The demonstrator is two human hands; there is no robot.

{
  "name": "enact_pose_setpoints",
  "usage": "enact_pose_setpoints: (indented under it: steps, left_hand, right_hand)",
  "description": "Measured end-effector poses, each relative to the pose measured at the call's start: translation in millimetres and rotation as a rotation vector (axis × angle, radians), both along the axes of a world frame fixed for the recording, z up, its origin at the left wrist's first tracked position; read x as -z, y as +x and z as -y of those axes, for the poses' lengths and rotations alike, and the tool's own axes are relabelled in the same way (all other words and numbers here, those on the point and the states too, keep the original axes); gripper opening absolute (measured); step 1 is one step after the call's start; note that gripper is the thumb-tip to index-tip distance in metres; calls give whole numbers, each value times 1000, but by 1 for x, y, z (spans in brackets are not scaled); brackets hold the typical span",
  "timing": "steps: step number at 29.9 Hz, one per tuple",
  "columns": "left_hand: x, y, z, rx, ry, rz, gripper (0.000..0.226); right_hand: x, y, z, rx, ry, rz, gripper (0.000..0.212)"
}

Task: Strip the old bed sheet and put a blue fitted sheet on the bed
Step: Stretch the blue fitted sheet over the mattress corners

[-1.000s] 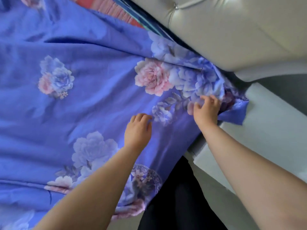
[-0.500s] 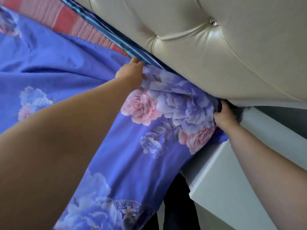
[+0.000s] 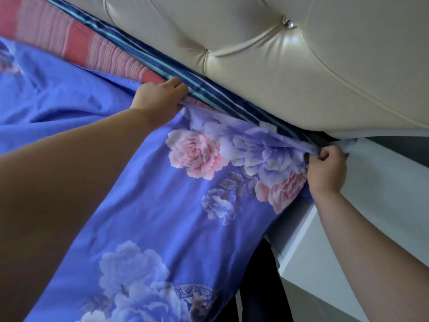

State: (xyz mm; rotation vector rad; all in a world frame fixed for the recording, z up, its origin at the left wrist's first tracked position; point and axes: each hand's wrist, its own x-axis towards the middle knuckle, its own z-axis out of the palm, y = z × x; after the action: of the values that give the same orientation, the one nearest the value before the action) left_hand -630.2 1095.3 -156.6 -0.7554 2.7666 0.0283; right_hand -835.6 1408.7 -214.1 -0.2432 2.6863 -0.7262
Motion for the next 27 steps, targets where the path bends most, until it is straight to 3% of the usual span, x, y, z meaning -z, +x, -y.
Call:
enact_pose_setpoints:
  steps: [3,5,8,11,15,18,21,23,26,27]
  left_hand:
    - [-9,-1,3,-22,-17,11,19]
    - [-14,-6,4,-104,-73,173,25]
    - [-13,-6,10,-273,-178,374,31]
    - [-12,-9,21,-549,-143,430,32]
    - [-9,-21,27,-830,146,273,37]
    - [-4,-42,23,-995,438,-60,37]
    - [-2,-58,16,-1065,573,-409,37]
    - [11,-58,9,-1136,684,-562,28]
    - [25,-60,-6,-1108,727,-584,17]
    - [28,-62,-8,-1042,723,-526,29]
  right_hand:
    - [2,2,0,124,-80,47,13]
    - [7,1,-2,159,-101,77,17]
    - [12,-3,-1,110,-6,117,16]
    - [7,-6,2,11,126,119,30]
    - [-9,-14,10,-217,568,170,37]
    - [-12,-35,20,-253,725,341,38]
    - [-14,-49,33,-120,583,602,36]
    - [-3,-52,33,250,104,810,36]
    - [16,-56,26,668,-323,738,29]
    - [19,-54,26,718,-374,688,24]
